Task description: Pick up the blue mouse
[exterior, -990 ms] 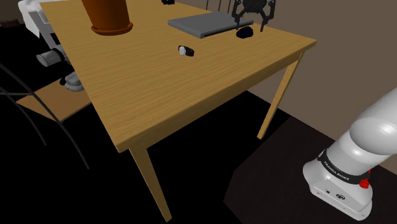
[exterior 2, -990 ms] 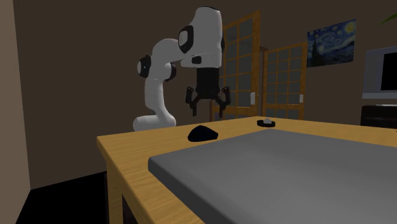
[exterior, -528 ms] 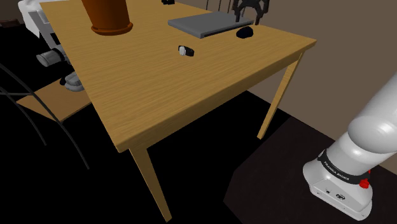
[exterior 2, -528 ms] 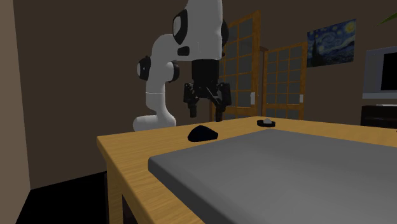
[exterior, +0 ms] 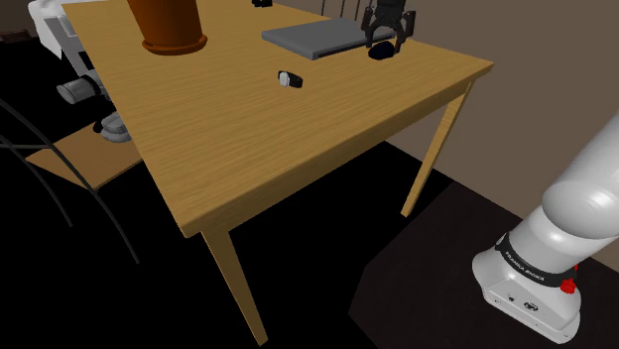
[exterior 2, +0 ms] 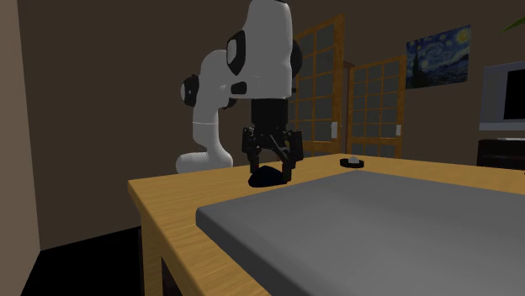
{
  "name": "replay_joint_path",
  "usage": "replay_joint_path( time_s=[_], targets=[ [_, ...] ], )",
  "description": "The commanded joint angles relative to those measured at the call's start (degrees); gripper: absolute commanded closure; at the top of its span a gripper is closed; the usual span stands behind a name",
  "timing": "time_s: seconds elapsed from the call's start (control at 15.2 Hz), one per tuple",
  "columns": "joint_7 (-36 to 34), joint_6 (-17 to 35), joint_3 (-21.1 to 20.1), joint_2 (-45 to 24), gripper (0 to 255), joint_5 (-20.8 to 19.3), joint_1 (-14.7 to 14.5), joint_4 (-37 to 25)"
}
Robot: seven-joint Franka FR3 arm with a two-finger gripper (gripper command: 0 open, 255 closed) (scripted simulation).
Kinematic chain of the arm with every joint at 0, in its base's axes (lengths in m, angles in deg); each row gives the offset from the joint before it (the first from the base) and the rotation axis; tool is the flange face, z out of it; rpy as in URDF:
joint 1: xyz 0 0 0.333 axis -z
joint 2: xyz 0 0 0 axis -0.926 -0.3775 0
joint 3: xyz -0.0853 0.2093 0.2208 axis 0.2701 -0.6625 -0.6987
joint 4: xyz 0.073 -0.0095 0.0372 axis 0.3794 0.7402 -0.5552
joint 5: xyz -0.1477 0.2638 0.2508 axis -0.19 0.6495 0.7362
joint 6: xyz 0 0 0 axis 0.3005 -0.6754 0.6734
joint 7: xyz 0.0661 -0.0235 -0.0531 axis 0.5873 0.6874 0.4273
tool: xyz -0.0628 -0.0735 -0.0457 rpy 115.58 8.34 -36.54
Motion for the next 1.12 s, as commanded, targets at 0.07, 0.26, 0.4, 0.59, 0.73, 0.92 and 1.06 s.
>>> replay_joint_path(
  time_s=[0.07,0.26,0.4,0.59,0.73,0.92,1.06],
  targets=[
    [0.05,0.62,0.02,-0.13,0,-0.01,0.02,0.46],
    [0.07,0.62,0.03,-0.12,255,-0.01,0.03,0.46],
    [0.07,0.62,0.03,-0.13,255,-0.01,0.03,0.46],
    [0.09,0.61,0.04,-0.13,255,-0.01,0.05,0.45],
    [0.05,0.62,0.02,-0.13,255,-0.01,0.02,0.46],
    [-0.04,-1.77,0.01,-0.37,255,-0.03,0.02,-2.18],
    [-0.1,-3.4,0.01,-0.61,255,-0.04,0.01,-4.05]
  ],
)
